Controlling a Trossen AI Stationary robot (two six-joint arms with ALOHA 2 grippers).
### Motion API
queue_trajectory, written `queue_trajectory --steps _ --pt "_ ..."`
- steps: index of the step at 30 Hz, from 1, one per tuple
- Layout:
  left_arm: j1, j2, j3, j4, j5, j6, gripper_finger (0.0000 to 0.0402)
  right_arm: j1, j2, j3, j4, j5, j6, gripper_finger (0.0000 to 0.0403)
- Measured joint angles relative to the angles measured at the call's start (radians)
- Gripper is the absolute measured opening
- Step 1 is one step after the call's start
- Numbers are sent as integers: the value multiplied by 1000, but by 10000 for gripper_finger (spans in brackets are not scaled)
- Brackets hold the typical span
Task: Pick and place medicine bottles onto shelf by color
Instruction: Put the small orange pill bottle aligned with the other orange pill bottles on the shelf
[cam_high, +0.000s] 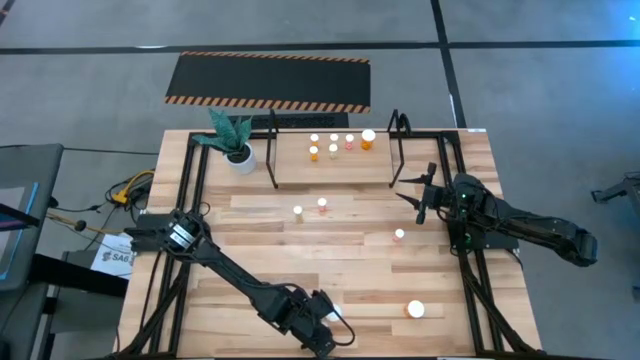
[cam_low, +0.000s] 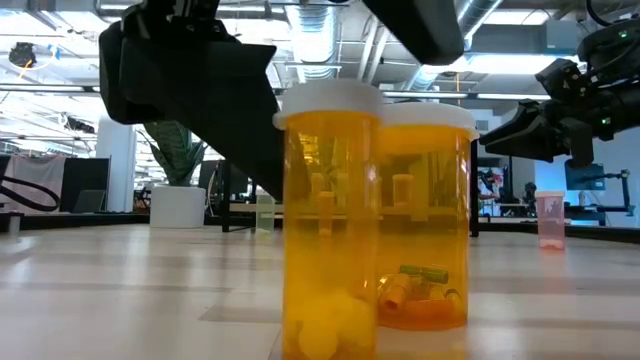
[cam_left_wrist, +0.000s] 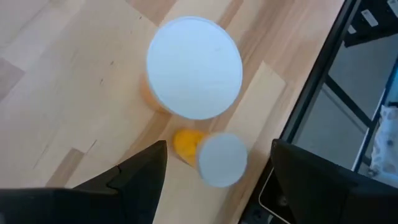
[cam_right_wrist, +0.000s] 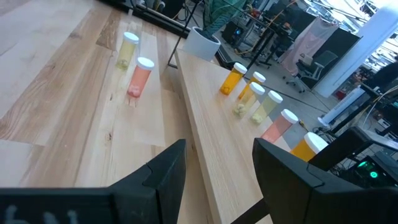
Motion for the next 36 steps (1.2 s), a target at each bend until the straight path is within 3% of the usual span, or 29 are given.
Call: queue_trajectory --steps 13,24,36 --pt "0 0 0 -20 -61 0 273 0 0 0 0 0 0 207" --pt "-5 44 0 -2 -38 2 272 0 0 0 2 0 0 207" --pt "-5 46 0 -1 -80 3 272 0 0 0 2 0 0 207"
